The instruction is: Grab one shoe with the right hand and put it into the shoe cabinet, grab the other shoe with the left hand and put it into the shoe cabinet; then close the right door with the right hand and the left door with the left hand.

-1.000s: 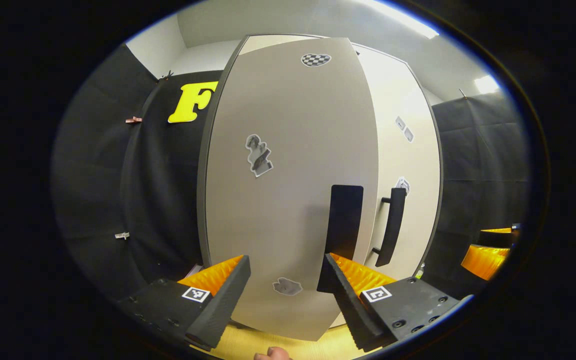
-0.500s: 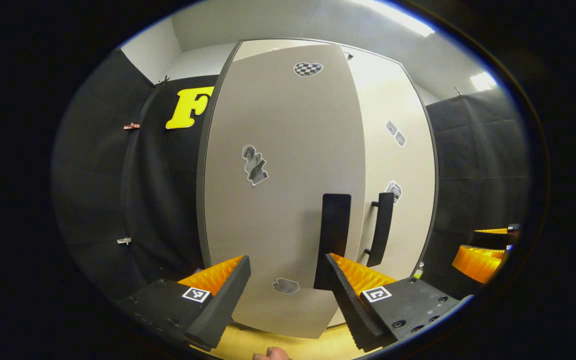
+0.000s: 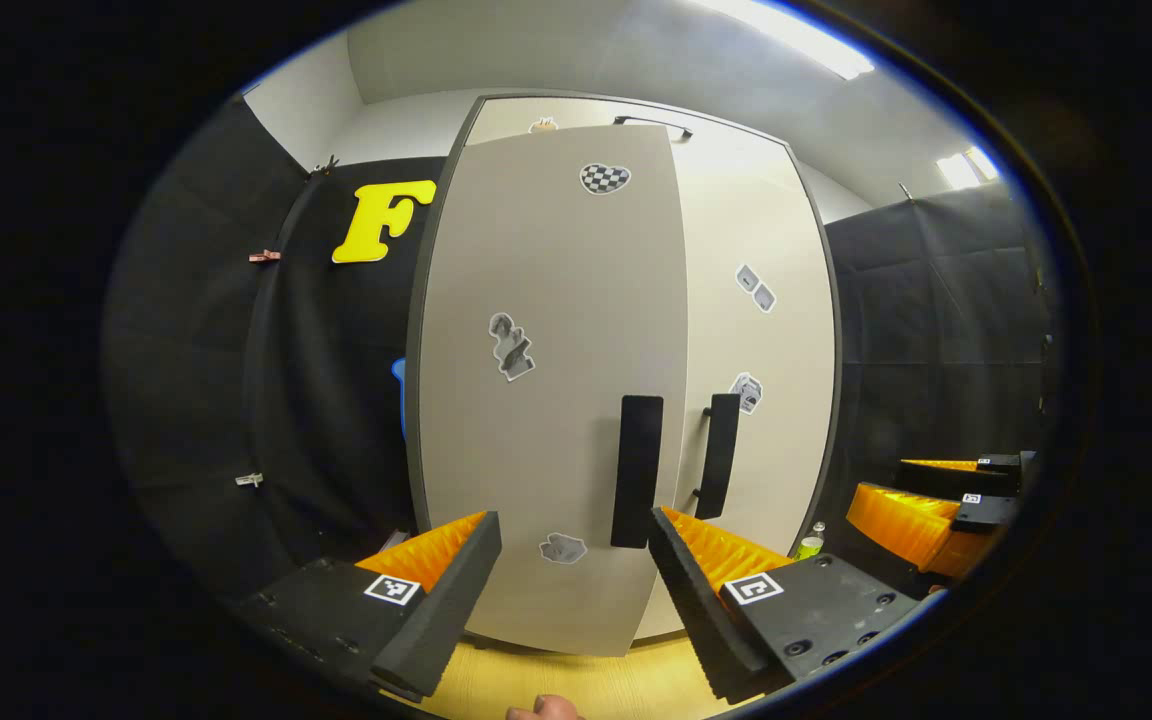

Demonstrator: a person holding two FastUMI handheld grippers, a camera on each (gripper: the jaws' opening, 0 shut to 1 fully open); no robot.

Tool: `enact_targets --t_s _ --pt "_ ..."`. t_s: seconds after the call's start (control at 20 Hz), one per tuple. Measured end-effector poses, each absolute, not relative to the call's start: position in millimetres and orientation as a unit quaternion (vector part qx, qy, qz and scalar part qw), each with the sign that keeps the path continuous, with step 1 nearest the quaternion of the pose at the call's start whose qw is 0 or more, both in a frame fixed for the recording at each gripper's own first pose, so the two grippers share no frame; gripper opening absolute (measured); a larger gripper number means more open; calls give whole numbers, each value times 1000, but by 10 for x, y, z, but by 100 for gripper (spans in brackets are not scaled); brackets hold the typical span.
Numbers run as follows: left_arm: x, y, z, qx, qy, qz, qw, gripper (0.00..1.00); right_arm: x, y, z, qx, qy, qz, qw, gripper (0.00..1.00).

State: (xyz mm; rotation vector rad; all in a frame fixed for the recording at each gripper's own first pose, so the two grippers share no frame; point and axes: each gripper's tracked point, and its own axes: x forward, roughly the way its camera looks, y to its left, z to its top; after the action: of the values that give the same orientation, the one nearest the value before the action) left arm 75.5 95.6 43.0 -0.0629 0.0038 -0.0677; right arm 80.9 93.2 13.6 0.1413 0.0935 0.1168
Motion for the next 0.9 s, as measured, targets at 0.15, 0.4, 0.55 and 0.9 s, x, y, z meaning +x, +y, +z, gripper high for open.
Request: enact_targets --t_s 0.15,0.4,0.55,0.9 --pt "604 999 450 -31 2 -32 999 95 790 919 147 67 45 53 995 98" --pt "445 1056 378 -30 7 -29 999 95 742 917 112 59 47 50 996 98" --pt "415 1056 352 -25 10 -32 999 95 742 911 119 50 41 48 997 98" --pt "337 1029 262 -9 21 -40 999 95 804 1027 113 44 29 56 997 98"
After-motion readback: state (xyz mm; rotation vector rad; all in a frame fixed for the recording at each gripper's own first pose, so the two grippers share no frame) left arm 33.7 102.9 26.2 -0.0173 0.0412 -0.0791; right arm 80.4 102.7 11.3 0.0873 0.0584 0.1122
